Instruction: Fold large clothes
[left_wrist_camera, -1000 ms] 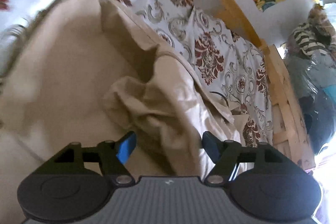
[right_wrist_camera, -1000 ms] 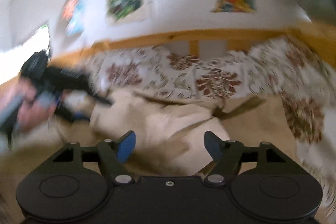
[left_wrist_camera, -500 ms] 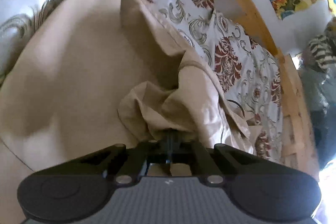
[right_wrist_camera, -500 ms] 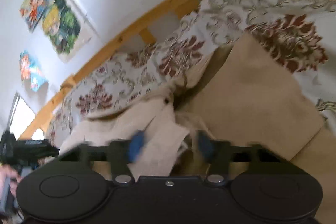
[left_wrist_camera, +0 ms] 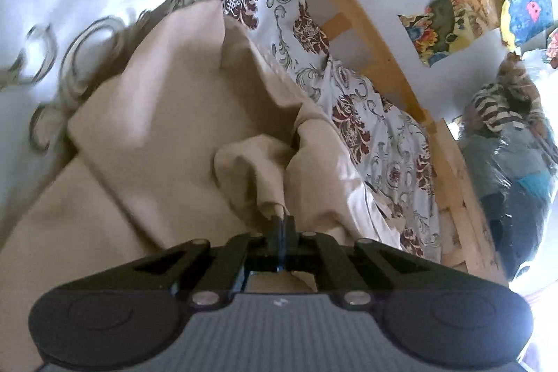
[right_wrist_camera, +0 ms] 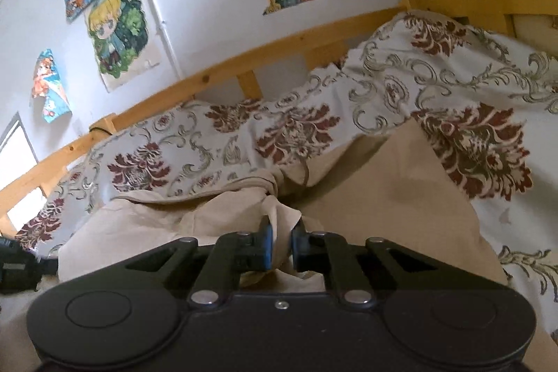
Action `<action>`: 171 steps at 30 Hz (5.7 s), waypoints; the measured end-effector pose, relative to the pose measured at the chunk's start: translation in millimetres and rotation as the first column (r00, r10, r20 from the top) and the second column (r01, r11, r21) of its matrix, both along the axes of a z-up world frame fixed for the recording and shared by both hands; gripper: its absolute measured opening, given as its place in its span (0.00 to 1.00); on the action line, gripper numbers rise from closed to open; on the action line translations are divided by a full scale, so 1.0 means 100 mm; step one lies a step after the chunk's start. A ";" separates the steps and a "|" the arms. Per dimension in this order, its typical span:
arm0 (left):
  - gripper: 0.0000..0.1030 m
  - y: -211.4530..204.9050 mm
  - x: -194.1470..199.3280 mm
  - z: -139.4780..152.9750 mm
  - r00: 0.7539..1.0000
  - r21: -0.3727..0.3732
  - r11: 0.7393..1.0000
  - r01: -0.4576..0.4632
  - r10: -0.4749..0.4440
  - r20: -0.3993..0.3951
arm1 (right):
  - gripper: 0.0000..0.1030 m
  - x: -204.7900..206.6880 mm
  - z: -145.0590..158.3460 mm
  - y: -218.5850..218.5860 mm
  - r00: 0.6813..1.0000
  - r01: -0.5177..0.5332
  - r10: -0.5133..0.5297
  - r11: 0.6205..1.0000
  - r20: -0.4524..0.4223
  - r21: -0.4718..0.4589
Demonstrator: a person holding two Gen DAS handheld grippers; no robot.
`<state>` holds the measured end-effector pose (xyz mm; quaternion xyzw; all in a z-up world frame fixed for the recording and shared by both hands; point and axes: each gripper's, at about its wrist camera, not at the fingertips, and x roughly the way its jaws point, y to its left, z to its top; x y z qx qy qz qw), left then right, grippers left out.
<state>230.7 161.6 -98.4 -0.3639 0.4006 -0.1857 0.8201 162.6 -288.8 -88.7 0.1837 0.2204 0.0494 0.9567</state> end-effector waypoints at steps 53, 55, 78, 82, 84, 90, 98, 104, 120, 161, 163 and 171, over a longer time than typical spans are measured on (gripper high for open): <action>0.31 -1.00 1.26 0.50 0.938 0.499 0.856 0.134 -0.272 0.215 | 0.16 1.66 0.16 0.07 0.978 -0.189 0.178 0.977 -0.104 -0.104; 0.38 -0.93 1.14 0.53 0.937 0.502 0.853 0.140 -0.278 0.211 | 0.28 1.42 0.19 0.03 0.984 -0.164 0.156 0.981 -0.084 -0.106; 0.74 -0.88 0.38 0.62 0.948 0.591 0.806 0.017 -0.201 0.248 | 0.60 0.67 0.06 -0.05 0.999 -0.052 0.053 0.993 0.006 -0.109; 0.74 -1.04 0.51 0.40 0.964 0.665 0.743 0.075 -0.226 0.143 | 0.60 0.75 -0.08 -0.18 0.999 -0.016 0.015 0.999 -0.048 -0.039; 0.76 -1.08 0.56 0.20 0.970 0.697 0.710 0.096 -0.224 0.094 | 0.60 0.74 -0.17 -0.15 0.996 -0.003 -0.005 0.996 -0.089 -0.091; 0.78 -0.91 0.50 0.07 0.979 0.664 0.740 0.105 -0.196 0.064 | 0.64 0.71 -0.29 -0.14 0.989 0.017 -0.034 0.993 -0.142 -0.120; 0.85 -0.80 0.24 0.35 0.980 0.593 0.805 0.021 -0.133 0.145 | 0.83 0.57 -0.15 -0.12 0.993 0.022 -0.036 0.992 -0.108 -0.127; 0.98 -1.22 0.40 0.63 0.958 0.573 0.817 -0.057 -0.117 0.263 | 0.97 0.09 0.27 -0.14 0.985 0.133 -0.144 0.984 -0.093 -0.123; 0.99 -1.62 0.62 0.06 0.989 0.722 0.691 0.031 -0.126 0.078 | 0.99 -1.15 0.23 0.21 0.971 0.164 -0.164 0.986 -0.176 -0.017; 0.99 -0.56 -1.91 0.60 0.939 0.690 0.700 0.186 -0.334 0.085 | 0.99 -1.49 0.85 0.92 0.863 -0.458 0.285 0.790 -0.417 -0.408; 0.99 -0.55 -1.85 0.60 0.935 0.668 0.715 0.207 -0.345 0.080 | 0.99 -1.56 0.73 1.05 0.833 -0.508 0.291 0.740 -0.470 -0.441; 0.99 -0.66 -1.75 0.50 0.929 0.652 0.719 0.242 -0.364 0.057 | 0.99 -1.73 0.27 1.31 0.693 -0.684 0.332 0.585 -0.640 -0.436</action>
